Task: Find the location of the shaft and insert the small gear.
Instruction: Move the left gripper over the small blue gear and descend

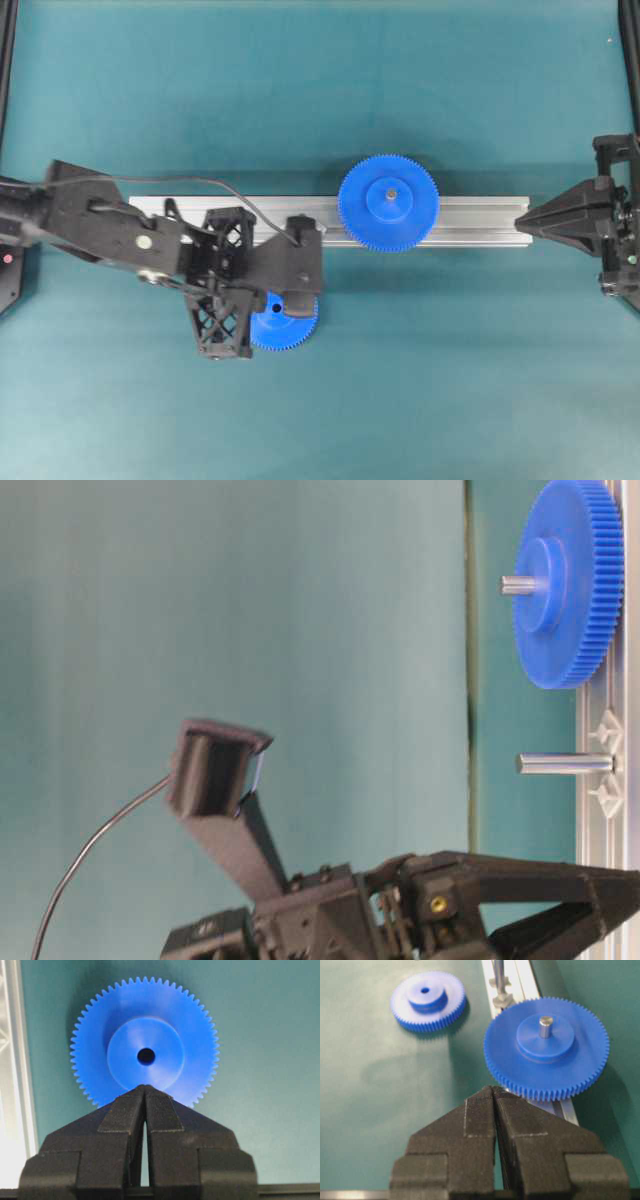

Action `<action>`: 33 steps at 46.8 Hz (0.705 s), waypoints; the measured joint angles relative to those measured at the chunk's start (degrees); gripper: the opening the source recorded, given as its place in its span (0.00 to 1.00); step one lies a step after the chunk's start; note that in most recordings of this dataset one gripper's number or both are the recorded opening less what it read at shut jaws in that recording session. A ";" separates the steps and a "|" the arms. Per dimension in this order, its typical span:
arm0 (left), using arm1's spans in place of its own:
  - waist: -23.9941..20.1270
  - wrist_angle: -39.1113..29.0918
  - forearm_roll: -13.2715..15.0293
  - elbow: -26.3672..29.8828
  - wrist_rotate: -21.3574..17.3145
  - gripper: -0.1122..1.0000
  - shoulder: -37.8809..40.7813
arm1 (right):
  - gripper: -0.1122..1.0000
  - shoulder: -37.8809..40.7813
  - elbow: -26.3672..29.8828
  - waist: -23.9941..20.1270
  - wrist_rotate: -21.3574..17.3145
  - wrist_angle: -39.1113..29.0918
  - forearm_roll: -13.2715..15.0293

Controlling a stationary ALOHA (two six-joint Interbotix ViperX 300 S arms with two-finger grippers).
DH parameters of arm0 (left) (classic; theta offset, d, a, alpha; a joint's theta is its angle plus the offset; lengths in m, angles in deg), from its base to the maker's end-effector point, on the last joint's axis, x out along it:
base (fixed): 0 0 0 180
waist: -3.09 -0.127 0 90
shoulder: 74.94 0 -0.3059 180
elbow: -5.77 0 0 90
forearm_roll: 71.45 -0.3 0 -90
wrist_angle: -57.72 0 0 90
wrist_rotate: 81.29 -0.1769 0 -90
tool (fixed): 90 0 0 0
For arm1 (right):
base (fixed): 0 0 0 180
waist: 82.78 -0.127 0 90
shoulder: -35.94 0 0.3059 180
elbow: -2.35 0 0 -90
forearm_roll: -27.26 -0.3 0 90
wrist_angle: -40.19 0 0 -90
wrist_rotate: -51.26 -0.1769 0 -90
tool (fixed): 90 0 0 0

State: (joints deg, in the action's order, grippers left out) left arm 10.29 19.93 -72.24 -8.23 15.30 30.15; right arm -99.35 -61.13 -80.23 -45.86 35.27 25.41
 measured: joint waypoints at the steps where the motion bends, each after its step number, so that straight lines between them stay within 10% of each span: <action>1: 0.00 -0.18 0.00 0.26 0.00 0.10 0.26 | 0.13 0.00 0.00 0.00 0.00 0.00 0.00; 33: 0.18 -7.29 0.00 7.21 -4.13 0.10 5.71 | 0.13 0.00 -0.18 0.00 0.00 0.00 0.00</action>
State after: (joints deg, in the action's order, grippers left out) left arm 10.47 12.63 -72.24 -1.02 11.17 35.86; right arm -99.35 -61.31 -80.23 -45.86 35.27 25.41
